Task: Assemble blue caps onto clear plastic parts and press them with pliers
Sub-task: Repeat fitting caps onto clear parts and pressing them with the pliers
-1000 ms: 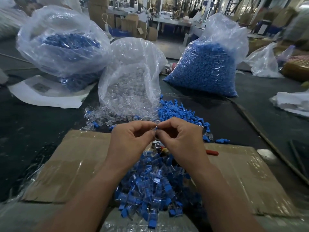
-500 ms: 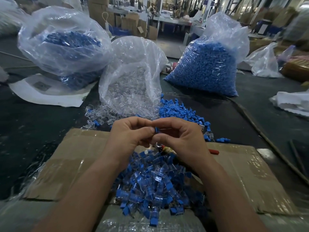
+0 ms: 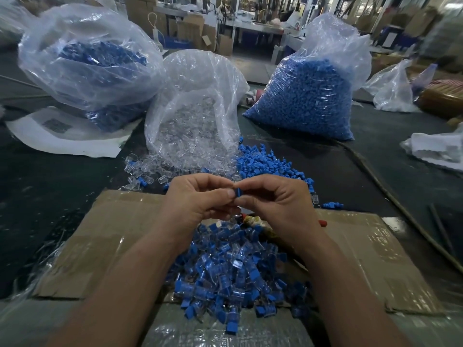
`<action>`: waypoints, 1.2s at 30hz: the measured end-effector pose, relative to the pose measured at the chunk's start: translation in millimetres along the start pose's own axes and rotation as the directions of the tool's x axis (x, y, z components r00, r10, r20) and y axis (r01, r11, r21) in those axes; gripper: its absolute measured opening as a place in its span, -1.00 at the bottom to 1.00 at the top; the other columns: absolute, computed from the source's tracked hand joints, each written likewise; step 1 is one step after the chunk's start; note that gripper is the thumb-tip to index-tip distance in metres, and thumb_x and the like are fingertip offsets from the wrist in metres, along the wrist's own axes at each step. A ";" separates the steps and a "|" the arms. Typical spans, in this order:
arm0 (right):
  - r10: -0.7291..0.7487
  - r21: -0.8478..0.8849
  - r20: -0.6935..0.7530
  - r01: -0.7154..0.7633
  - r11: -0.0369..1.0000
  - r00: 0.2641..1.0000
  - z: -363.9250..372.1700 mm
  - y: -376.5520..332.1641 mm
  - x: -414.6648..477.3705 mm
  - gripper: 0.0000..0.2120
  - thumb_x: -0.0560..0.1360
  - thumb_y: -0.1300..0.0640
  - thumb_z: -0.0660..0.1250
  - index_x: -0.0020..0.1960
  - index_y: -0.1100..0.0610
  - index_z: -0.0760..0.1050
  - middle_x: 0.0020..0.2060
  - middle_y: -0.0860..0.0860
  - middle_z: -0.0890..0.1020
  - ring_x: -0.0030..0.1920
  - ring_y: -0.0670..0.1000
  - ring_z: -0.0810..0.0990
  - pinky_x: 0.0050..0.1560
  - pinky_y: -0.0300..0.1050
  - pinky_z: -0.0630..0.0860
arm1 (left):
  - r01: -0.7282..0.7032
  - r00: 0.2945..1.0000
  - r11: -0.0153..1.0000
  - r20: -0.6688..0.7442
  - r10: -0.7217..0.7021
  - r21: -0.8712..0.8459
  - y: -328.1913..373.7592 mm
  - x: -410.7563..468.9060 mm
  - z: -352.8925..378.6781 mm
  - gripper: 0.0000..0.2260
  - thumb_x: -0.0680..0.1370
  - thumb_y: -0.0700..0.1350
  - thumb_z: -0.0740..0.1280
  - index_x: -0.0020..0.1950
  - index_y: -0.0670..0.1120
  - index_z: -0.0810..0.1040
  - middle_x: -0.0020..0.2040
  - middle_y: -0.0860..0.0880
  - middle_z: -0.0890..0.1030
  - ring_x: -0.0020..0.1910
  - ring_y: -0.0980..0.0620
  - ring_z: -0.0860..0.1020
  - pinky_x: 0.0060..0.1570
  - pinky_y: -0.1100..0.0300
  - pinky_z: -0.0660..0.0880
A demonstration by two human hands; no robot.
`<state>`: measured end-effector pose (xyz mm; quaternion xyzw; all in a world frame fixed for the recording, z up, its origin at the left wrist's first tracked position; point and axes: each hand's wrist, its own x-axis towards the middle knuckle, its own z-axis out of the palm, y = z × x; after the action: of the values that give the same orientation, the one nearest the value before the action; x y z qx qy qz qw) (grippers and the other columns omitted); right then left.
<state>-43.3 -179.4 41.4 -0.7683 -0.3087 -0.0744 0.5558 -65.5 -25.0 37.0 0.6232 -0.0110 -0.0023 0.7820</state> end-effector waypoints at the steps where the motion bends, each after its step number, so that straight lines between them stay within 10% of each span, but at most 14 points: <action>1: 0.000 -0.005 0.002 0.000 1.000 1.000 0.3 0.2 -0.3 -0.72 0.30 0.30 0.46 -0.11 -0.05 0.59 -0.29 -0.21 0.64 -0.20 -0.18 0.64 -0.15 -0.36 0.53 | 0.002 1.000 1.000 0.000 -0.002 0.001 0.1 -0.2 0.0 -0.84 0.19 -0.20 0.40 -0.26 -0.19 0.58 -0.39 -0.13 0.64 -0.44 0.00 0.60 -0.46 0.28 0.51; 11: 0.111 -0.048 0.052 -0.109 0.993 0.992 -2.1 6.8 0.8 -0.68 0.33 0.21 0.47 -0.07 -0.16 0.54 -0.20 -0.18 0.63 -0.14 -0.19 0.63 -0.09 -0.33 0.55 | 0.000 1.000 0.998 0.016 -0.001 0.067 -6.1 3.8 -1.4 -0.89 0.42 -0.37 0.33 -0.24 -0.18 0.55 -0.40 -0.07 0.62 -0.43 0.06 0.58 -0.43 0.31 0.51; 16: 0.343 -0.367 -0.012 -0.323 0.872 0.939 -38.2 16.0 1.9 -0.76 0.34 0.04 0.46 -0.02 -0.13 0.54 -0.18 -0.24 0.58 -0.13 -0.26 0.56 -0.07 -0.37 0.46 | 0.000 0.999 1.000 -0.045 0.001 0.023 -8.8 7.4 -5.7 -0.89 0.44 -0.39 0.29 -0.20 -0.20 0.52 -0.41 -0.04 0.63 -0.42 0.07 0.59 -0.44 0.32 0.50; 25: 0.730 -0.594 0.232 -0.501 0.630 0.642 -56.7 21.4 -6.5 -0.40 0.25 0.00 0.53 0.22 -0.15 0.39 -0.07 -0.29 0.40 -0.01 -0.19 0.40 -0.03 -0.18 0.32 | 0.001 0.997 1.000 -0.079 0.001 0.028 -8.5 8.8 -6.8 -0.89 0.45 -0.38 0.29 -0.19 -0.19 0.52 -0.41 -0.03 0.63 -0.41 0.07 0.60 -0.42 0.30 0.53; 36: 0.698 -0.721 0.112 -0.425 0.547 0.707 -39.0 18.4 -0.2 -0.46 0.29 0.08 0.49 0.25 -0.08 0.47 -0.17 -0.23 0.37 -0.14 -0.14 0.39 -0.28 -0.29 0.31 | -0.007 0.997 1.000 -0.072 0.009 0.027 -9.0 7.6 -4.3 -0.89 0.45 -0.39 0.28 -0.19 -0.20 0.51 -0.42 -0.03 0.62 -0.42 0.07 0.60 -0.42 0.31 0.52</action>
<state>-24.3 -218.0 40.9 -0.9662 -0.0967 0.1632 0.1744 -57.8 -22.9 27.4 0.6331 0.0149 0.0234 0.7735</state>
